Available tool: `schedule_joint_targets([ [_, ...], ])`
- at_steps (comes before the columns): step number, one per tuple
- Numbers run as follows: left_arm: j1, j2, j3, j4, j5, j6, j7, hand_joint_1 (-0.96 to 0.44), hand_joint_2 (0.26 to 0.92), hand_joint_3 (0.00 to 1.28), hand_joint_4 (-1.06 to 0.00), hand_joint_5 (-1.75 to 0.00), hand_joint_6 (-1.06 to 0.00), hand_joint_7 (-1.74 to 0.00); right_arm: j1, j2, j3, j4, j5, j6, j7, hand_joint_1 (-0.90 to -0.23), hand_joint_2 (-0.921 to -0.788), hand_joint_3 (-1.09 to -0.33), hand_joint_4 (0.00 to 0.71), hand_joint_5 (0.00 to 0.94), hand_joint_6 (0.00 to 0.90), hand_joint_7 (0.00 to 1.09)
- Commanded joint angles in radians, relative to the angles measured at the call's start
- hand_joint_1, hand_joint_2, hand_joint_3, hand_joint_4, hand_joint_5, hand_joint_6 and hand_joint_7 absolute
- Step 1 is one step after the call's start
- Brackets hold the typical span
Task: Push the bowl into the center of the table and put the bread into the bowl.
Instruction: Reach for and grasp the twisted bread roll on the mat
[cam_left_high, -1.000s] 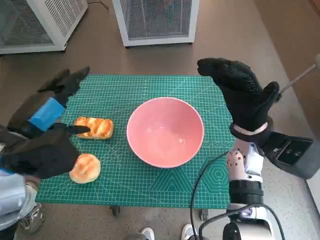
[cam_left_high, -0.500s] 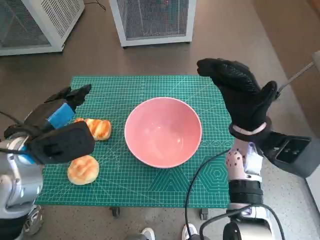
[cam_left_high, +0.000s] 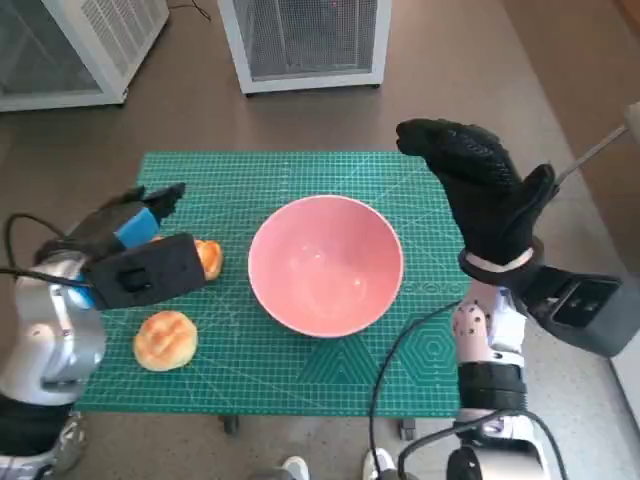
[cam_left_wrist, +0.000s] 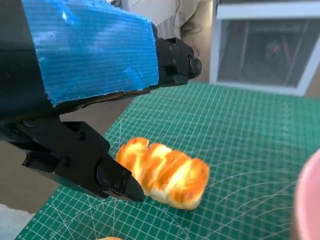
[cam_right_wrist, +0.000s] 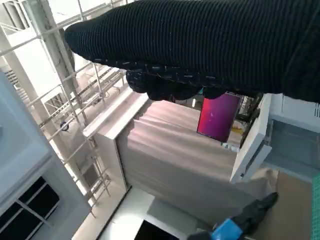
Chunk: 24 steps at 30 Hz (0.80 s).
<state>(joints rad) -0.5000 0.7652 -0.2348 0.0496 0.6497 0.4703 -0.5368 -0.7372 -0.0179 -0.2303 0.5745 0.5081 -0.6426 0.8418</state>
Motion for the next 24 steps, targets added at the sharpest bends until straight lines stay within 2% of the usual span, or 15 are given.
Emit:
schedule_joint_targets([
  [1,-0.045,-0.024,-0.035,0.075,0.026,-0.026,0.02,-0.13,0.747,0.0,-0.08,-0.01,-0.21,-0.03,0.027,-0.003,0.004,0.001,0.001,0.014,-0.004,-0.594,-0.921,-0.62,0.253,0.003,0.317,0.0],
  [8,-0.113,-0.07,-0.096,0.243,0.051,-0.058,0.041,-0.13,0.748,0.0,-0.09,-0.01,-0.21,-0.02,0.03,-0.007,0.003,-0.006,0.008,0.019,0.002,-0.604,-0.921,-0.623,0.254,0.002,0.317,0.0],
  [24,-0.188,-0.15,-0.157,0.523,0.051,-0.151,0.092,-0.14,0.754,0.0,-0.15,-0.02,-0.27,-0.04,0.045,-0.016,0.011,-0.032,-0.015,0.02,-0.029,-0.6,-0.921,-0.632,0.251,0.0,0.319,0.0],
])
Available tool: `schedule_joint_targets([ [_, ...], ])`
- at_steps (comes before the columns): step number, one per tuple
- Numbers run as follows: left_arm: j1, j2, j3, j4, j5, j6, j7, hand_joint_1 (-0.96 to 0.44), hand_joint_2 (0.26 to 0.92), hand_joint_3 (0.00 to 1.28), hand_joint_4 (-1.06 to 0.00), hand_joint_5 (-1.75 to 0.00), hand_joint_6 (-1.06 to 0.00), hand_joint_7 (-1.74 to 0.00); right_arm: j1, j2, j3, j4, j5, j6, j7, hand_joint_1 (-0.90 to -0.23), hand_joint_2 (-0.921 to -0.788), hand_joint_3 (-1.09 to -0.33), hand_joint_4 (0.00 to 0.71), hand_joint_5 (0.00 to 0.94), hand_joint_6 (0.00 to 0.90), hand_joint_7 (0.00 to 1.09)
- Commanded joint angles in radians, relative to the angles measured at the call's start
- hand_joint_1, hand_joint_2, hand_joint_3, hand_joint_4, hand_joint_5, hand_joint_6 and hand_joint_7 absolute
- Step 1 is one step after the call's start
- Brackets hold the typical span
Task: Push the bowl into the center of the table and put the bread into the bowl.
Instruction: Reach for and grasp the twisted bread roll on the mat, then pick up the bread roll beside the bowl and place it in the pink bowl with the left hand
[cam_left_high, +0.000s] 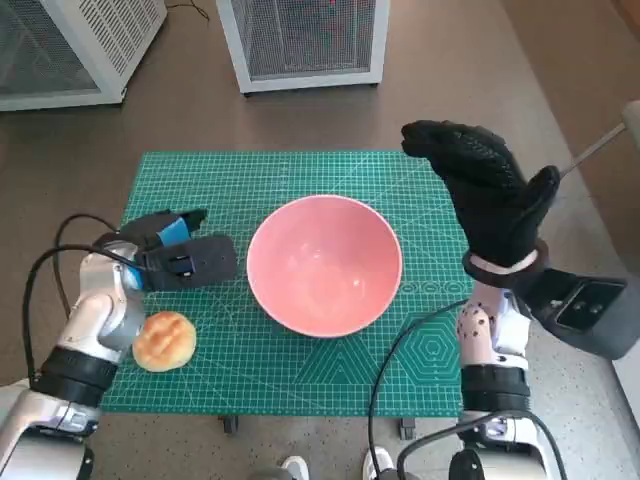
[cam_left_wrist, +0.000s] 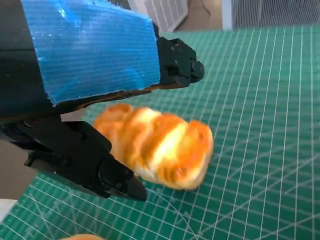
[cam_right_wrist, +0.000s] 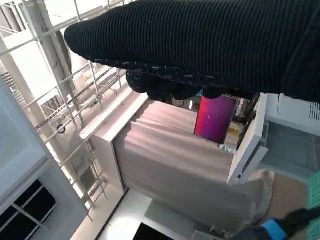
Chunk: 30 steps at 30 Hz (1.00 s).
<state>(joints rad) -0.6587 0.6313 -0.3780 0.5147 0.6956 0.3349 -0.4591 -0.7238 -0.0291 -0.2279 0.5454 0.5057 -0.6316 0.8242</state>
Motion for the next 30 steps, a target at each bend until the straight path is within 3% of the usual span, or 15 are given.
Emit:
schedule_joint_targets([
  [1,-0.033,-0.019,-0.017,0.073,0.005,-0.021,0.017,-0.14,0.756,0.01,-0.16,-0.02,-0.28,-0.04,0.032,-0.006,0.009,-0.003,-0.013,0.008,-0.012,-0.599,-0.921,-0.632,0.251,0.0,0.319,0.0],
  [14,-0.076,-0.059,-0.051,0.284,0.006,-0.106,0.109,-0.1,0.783,0.02,-0.27,-0.04,-0.39,-0.07,0.04,-0.013,0.018,-0.011,-0.013,0.009,-0.023,-0.603,-0.921,-0.632,0.249,0.0,0.325,0.01],
  [20,-0.108,-0.081,-0.071,0.401,0.014,-0.132,0.173,-0.05,0.827,0.03,-0.54,-0.09,-0.54,-0.1,0.046,-0.016,0.02,-0.021,-0.01,0.012,-0.023,-0.611,-0.921,-0.631,0.249,0.0,0.326,0.01],
  [21,-0.113,-0.083,-0.073,0.417,0.015,-0.136,0.181,0.1,0.861,0.05,-0.58,-0.51,-0.6,-0.14,0.046,-0.016,0.021,-0.022,-0.008,0.014,-0.022,-0.612,-0.921,-0.631,0.249,0.001,0.326,0.01],
  [22,-0.118,-0.085,-0.077,0.433,0.016,-0.14,0.191,0.15,0.873,0.07,-0.59,-0.66,-0.61,-0.17,0.048,-0.016,0.021,-0.026,-0.007,0.015,-0.022,-0.612,-0.921,-0.631,0.25,0.001,0.326,0.01],
  [24,-0.125,-0.087,-0.082,0.453,0.016,-0.148,0.202,0.28,0.901,0.08,-0.63,-1.01,-0.6,-0.47,0.05,-0.017,0.022,-0.03,-0.007,0.017,-0.023,-0.607,-0.921,-0.633,0.25,0.001,0.326,0.01],
  [25,-0.127,-0.087,-0.084,0.459,0.017,-0.15,0.209,0.29,0.905,0.08,-0.64,-1.06,-0.59,-0.52,0.051,-0.017,0.022,-0.032,-0.007,0.018,-0.023,-0.606,-0.921,-0.633,0.25,0.001,0.326,0.01],
  [27,-0.13,-0.086,-0.088,0.47,0.017,-0.158,0.223,0.12,0.914,0.11,-0.64,-1.22,-0.57,-0.88,0.052,-0.018,0.023,-0.036,-0.007,0.019,-0.024,-0.594,-0.921,-0.635,0.249,0.0,0.326,0.01],
  [30,-0.134,-0.083,-0.092,0.478,0.014,-0.167,0.237,0.04,0.918,0.12,-0.62,-1.3,-0.57,-1.06,0.055,-0.019,0.024,-0.042,-0.007,0.023,-0.026,-0.59,-0.921,-0.636,0.249,0.0,0.325,0.01],
])
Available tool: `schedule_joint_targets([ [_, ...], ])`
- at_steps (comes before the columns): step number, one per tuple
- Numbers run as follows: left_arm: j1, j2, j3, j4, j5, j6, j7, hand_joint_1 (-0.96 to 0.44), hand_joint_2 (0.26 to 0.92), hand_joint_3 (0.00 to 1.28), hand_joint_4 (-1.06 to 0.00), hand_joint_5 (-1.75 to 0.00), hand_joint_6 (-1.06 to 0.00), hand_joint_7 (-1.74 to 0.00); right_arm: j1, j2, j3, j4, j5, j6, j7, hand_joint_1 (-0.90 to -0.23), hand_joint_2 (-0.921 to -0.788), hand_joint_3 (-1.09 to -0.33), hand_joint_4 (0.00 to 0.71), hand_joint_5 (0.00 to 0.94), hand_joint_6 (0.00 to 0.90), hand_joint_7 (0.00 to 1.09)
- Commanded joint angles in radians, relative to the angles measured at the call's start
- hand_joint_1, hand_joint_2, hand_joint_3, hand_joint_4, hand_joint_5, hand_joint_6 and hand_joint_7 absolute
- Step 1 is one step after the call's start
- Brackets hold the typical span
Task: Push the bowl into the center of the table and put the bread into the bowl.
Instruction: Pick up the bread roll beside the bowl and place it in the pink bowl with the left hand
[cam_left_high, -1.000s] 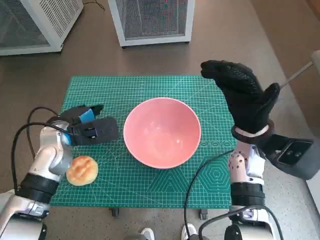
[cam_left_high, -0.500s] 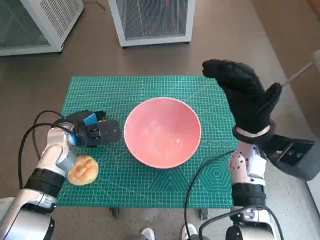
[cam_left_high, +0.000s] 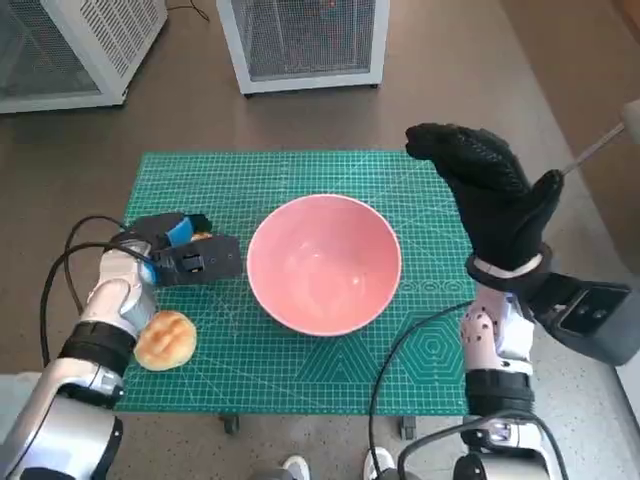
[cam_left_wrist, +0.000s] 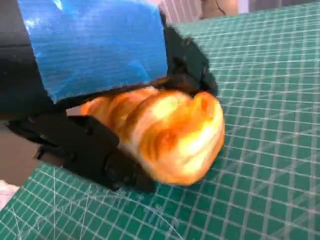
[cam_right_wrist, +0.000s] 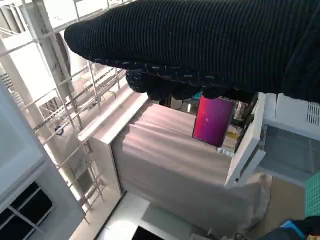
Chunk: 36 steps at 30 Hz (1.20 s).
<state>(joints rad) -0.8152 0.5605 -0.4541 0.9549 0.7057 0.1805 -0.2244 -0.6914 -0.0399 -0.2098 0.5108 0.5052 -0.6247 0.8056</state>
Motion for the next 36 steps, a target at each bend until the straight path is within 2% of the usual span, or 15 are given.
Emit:
schedule_joint_targets([
  [1,0.023,-0.011,-0.018,0.038,0.005,-0.017,0.009,0.03,0.919,0.13,-0.61,-1.32,-0.57,-1.09,0.023,-0.008,0.006,-0.01,-0.006,0.017,-0.008,-0.591,-0.921,-0.636,0.249,0.0,0.325,0.01],
  [7,0.025,-0.002,-0.019,0.024,0.004,-0.021,0.026,0.0,0.92,0.14,-0.57,-1.28,-0.57,-1.23,0.024,-0.006,0.006,-0.009,-0.003,0.021,-0.004,-0.604,-0.921,-0.635,0.246,0.0,0.321,0.0],
  [13,0.036,0.021,0.0,-0.055,-0.007,-0.012,0.018,0.0,0.92,0.13,-0.59,-1.23,-0.57,-1.26,0.022,-0.006,0.006,-0.002,0.001,0.022,0.0,-0.606,-0.921,-0.632,0.244,0.0,0.32,0.0],
  [20,0.094,0.074,0.062,-0.31,-0.023,0.044,-0.021,0.0,0.92,0.13,-0.61,-1.25,-0.56,-1.24,0.02,-0.007,0.004,0.003,0.007,0.026,0.009,-0.598,-0.921,-0.63,0.245,0.0,0.32,0.0],
  [28,0.192,0.11,0.171,-0.638,-0.04,0.067,-0.009,0.0,0.92,0.09,-0.66,-1.15,-0.59,-1.25,0.016,-0.008,0.002,0.011,0.011,0.029,0.017,-0.597,-0.921,-0.628,0.245,0.0,0.32,0.0],
  [36,0.261,0.101,0.247,-0.955,-0.025,0.092,-0.023,0.0,0.92,0.07,-0.7,-1.11,-0.61,-1.23,0.017,-0.009,0.001,0.012,0.014,0.033,0.021,-0.605,-0.921,-0.624,0.245,0.0,0.321,0.0],
])
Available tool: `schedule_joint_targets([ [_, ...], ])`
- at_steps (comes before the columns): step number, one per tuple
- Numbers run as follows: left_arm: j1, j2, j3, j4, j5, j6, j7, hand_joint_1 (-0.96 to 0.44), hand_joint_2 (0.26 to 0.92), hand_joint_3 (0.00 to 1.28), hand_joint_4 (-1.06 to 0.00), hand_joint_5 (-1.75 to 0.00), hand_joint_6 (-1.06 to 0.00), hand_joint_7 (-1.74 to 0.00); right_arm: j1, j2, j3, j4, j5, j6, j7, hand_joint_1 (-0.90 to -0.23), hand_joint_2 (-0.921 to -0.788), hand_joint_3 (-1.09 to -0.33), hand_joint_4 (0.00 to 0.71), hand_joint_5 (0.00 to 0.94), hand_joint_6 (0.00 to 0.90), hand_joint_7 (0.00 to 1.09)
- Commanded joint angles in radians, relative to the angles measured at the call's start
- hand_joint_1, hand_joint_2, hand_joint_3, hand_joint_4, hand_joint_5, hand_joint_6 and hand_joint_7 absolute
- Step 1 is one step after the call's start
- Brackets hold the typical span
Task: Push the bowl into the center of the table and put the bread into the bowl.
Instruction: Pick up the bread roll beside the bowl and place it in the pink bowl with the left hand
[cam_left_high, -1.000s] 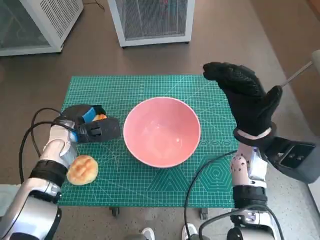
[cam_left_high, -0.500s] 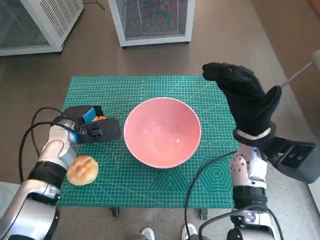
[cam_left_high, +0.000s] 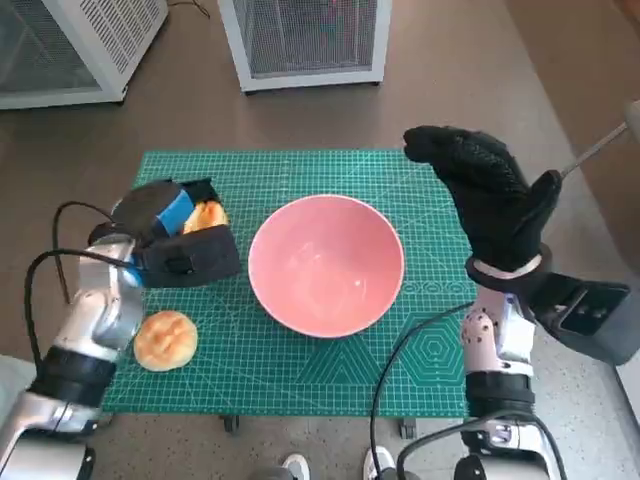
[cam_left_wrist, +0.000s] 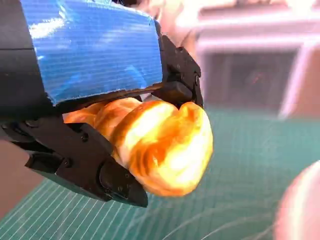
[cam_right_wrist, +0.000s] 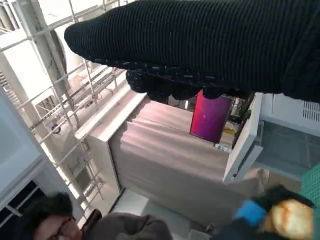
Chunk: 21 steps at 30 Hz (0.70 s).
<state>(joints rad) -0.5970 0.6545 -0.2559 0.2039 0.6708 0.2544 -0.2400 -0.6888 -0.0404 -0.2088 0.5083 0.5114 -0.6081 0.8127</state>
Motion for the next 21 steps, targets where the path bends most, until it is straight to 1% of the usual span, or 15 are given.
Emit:
schedule_joint_targets([
  [1,0.048,0.004,0.053,-0.231,0.012,0.02,-0.008,0.0,0.92,0.07,-0.7,-1.11,-0.61,-1.22,0.014,-0.009,-0.001,0.015,0.008,0.017,0.014,-0.606,-0.921,-0.623,0.245,0.0,0.322,0.0],
  [6,0.082,-0.025,0.061,-0.377,0.033,0.022,0.007,0.0,0.918,0.06,-0.72,-1.1,-0.63,-1.19,0.017,-0.008,-0.001,0.01,0.011,0.021,0.017,-0.608,-0.921,-0.621,0.246,0.001,0.326,0.01],
  [10,0.096,-0.058,0.054,-0.451,0.047,0.006,0.022,0.0,0.916,0.04,-0.75,-1.09,-0.64,-1.16,0.018,-0.009,-0.003,0.009,0.012,0.022,0.02,-0.607,-0.921,-0.62,0.247,0.001,0.327,0.01],
  [16,0.098,-0.11,0.03,-0.499,0.055,-0.039,0.024,0.0,0.916,0.02,-0.79,-1.06,-0.66,-1.13,0.018,-0.009,-0.005,0.011,0.01,0.022,0.021,-0.601,-0.921,-0.62,0.248,0.001,0.329,0.01],
  [21,0.095,-0.131,-0.002,-0.498,0.054,-0.096,0.015,0.0,0.919,0.02,-0.77,-1.07,-0.66,-1.13,0.017,-0.011,-0.006,0.012,0.011,0.023,0.025,-0.597,-0.921,-0.621,0.248,0.001,0.329,0.01],
])
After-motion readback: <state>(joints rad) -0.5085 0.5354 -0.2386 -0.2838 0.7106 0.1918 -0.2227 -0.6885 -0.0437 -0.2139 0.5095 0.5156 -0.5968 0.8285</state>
